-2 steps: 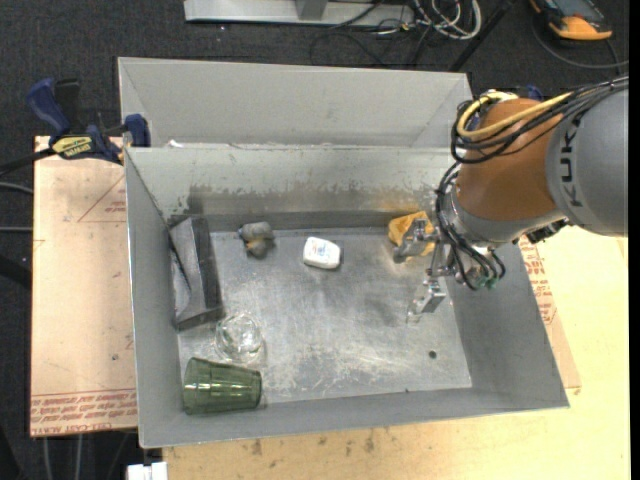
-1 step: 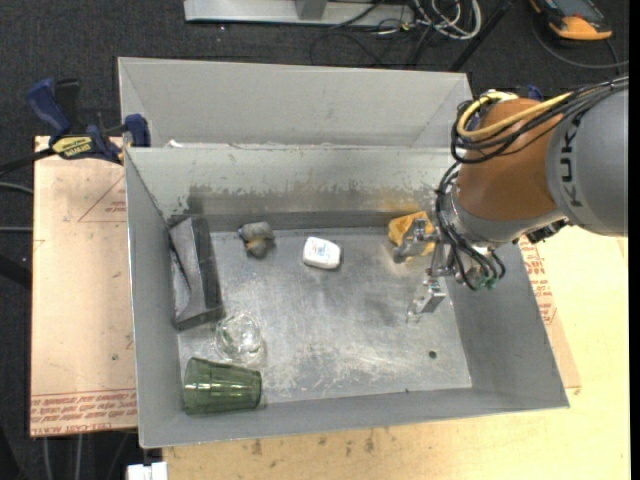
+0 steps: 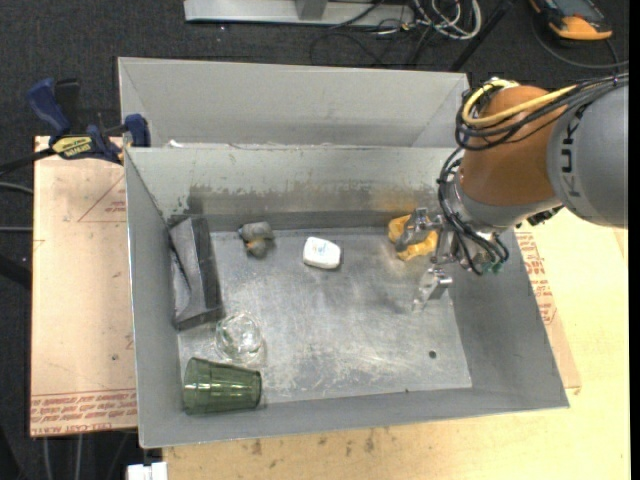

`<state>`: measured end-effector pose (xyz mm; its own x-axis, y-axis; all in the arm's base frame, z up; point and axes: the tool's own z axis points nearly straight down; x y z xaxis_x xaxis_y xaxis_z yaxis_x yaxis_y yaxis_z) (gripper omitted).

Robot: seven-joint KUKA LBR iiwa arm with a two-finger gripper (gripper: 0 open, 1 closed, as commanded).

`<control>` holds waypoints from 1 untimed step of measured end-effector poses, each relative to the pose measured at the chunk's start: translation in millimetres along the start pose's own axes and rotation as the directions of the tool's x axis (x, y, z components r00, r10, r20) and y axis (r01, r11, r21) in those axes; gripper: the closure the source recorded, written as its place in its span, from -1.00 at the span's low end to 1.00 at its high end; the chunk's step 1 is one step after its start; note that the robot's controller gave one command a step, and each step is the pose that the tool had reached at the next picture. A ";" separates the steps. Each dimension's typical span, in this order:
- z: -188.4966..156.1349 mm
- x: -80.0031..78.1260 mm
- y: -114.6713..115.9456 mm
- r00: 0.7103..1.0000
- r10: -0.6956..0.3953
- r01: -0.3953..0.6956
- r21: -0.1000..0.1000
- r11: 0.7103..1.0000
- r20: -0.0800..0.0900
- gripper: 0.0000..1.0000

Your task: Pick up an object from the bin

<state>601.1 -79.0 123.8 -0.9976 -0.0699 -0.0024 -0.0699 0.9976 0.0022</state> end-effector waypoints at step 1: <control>7.7 -27.7 -16.5 0.999 -0.043 0.043 0.002 0.999 0.002 -1.00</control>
Offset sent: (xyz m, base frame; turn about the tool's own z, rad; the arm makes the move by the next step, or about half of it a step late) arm 0.0512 -0.0639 -0.0043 0.0535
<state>629.9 -93.5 116.1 -0.9936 -0.1125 -0.0041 -0.1125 0.9936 -0.0001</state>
